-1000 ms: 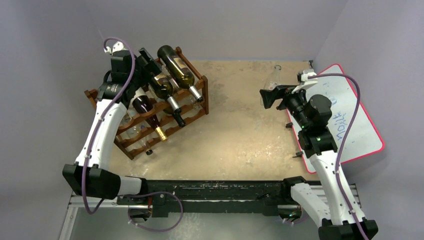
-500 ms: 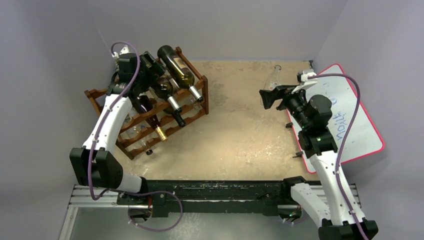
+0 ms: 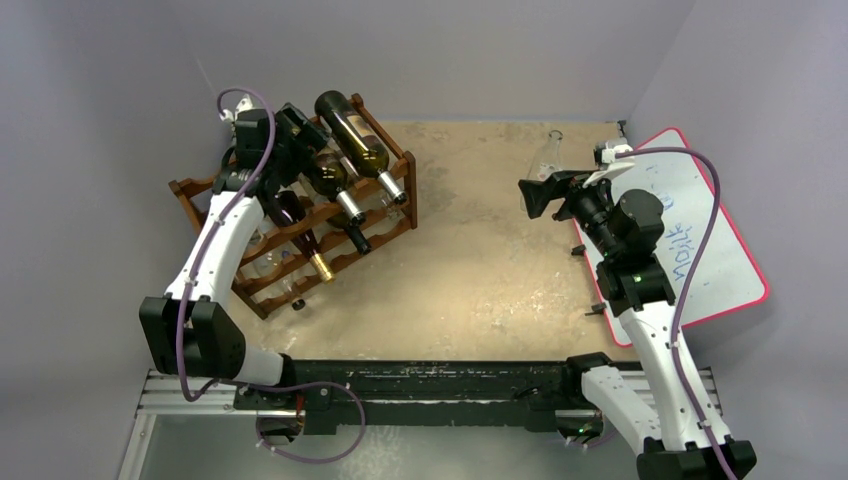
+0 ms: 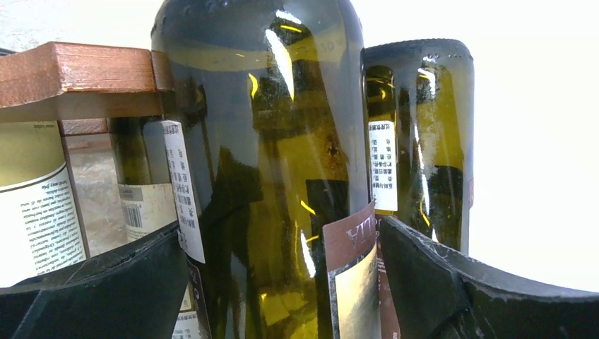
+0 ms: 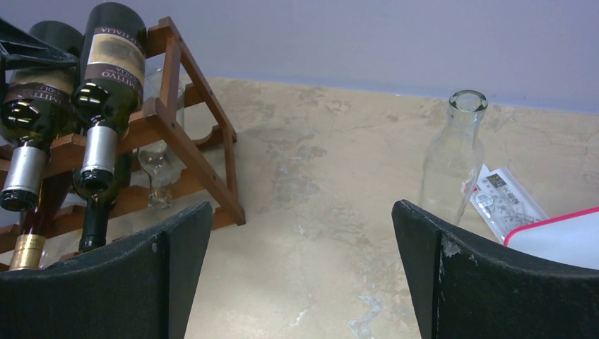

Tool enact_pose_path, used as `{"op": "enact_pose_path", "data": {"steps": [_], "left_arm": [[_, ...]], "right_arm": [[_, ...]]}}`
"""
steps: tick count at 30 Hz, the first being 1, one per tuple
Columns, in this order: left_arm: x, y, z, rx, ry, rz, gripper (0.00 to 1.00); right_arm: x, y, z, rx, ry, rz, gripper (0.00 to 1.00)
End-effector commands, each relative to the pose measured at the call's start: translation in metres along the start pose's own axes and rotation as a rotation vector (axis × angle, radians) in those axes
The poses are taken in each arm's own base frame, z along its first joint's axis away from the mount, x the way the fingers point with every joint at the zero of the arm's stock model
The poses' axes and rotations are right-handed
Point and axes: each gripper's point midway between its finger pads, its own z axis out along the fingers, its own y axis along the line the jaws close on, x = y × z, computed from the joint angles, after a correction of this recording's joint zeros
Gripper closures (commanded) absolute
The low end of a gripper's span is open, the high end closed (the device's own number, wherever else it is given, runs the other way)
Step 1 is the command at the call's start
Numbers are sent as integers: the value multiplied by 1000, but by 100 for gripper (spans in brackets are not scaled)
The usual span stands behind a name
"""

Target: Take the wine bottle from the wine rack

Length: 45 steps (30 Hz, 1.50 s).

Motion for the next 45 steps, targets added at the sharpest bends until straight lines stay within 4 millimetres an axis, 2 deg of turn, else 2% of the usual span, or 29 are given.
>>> {"op": "enact_pose_path", "data": {"steps": [1, 3, 11, 14, 18, 20, 23, 25, 30, 35, 45], "left_arm": [[-8, -12, -4, 57, -24, -32, 1], [-5, -12, -3, 63, -12, -35, 4], [-3, -15, -11, 99, -22, -69, 28], [-4, -19, -16, 117, -23, -83, 31], [-11, -23, -28, 131, -53, -79, 40], [-13, -22, -31, 135, -65, -82, 50], [-14, -22, -35, 157, -83, -106, 58], [-17, -25, -36, 180, -98, -122, 69], [-21, -34, -40, 220, -102, -129, 82], [-26, -48, -55, 276, -103, -141, 84], [-43, -94, -101, 436, -96, -162, 89]], "right_arm": [[-17, 6, -3, -24, -41, -16, 0], [-15, 6, -3, -23, -37, -16, 0], [-16, 6, -3, -21, -33, -13, 0], [-17, 5, -2, -17, -37, -15, 0], [-18, 6, 2, -26, -40, -10, 0], [-16, 7, 4, -36, -35, -4, 0], [-13, 7, 6, -40, -34, -1, 0], [-12, 7, 7, -43, -35, -1, 0], [-14, 9, 10, -56, -15, -12, 0], [-14, 11, 8, -68, -16, -16, 0], [-7, 23, 13, -147, -5, 0, 0]]}}
